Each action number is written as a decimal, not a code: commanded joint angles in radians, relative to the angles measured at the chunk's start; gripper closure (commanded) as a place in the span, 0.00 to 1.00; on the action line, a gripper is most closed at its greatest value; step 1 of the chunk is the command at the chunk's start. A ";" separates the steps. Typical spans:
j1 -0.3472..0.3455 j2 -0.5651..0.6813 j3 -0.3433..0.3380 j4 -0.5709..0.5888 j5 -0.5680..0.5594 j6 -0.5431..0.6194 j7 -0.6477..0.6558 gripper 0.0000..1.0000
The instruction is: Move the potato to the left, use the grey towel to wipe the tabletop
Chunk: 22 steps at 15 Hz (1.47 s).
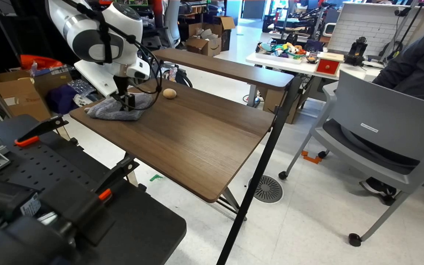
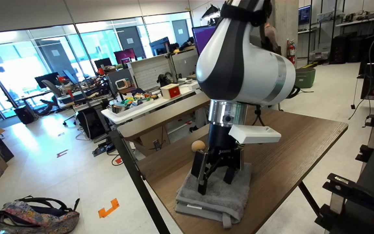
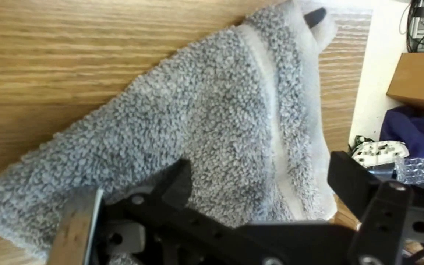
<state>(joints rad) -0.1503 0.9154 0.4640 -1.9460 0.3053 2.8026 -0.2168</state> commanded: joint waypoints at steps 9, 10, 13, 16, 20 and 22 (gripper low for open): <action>0.133 -0.002 -0.413 0.147 -0.105 -0.088 0.256 0.00; 0.154 0.002 -0.466 0.150 -0.129 -0.097 0.291 0.00; 0.194 0.023 -0.583 0.177 -0.192 -0.130 0.387 0.00; 0.177 0.052 -0.621 0.199 -0.210 -0.109 0.412 0.00; 0.119 0.165 -0.600 0.336 -0.177 0.078 0.409 0.00; 0.095 0.228 -0.583 0.419 -0.176 0.179 0.395 0.00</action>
<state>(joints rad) -0.0173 1.0148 -0.1450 -1.6841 0.1238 2.8623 0.1725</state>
